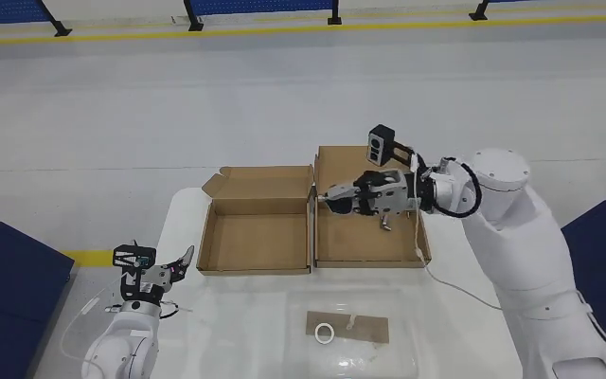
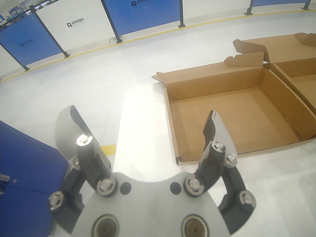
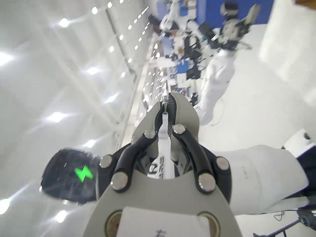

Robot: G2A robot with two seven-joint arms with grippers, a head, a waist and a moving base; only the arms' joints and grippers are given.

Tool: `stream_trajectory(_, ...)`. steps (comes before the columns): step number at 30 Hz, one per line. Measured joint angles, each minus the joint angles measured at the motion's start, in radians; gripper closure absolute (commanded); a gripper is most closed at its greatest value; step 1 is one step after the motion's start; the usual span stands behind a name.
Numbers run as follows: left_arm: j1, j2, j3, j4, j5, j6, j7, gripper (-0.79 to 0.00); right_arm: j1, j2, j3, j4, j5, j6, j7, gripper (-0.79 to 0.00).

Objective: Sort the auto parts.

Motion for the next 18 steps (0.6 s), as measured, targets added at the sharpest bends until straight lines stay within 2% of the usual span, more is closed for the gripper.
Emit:
stream_trajectory(2, 0.0, 0.0, 0.0, 0.0, 0.0, 0.0, 0.0, -0.785, 0.058, 0.006, -0.061, 0.04, -0.108, 0.05, -0.024, 0.0)
stream_trajectory(5, 0.0, 0.0, 0.0, 0.0, 0.0, 0.0, 0.0, -0.785, 0.146, 0.014, -0.176, 0.125, -0.21, 0.071, -0.046, 0.0)
stream_trajectory(12, 0.0, 0.0, 0.0, 0.0, 0.0, 0.0, 0.0, -0.785, 0.33, 0.016, -0.478, 0.298, -0.309, 0.122, -0.098, 0.0)
stream_trajectory(18, 0.0, 0.0, 0.0, 0.0, 0.0, 0.0, 0.0, -0.785, 0.328, 0.016, -0.476, 0.298, -0.316, 0.123, -0.098, 0.0)
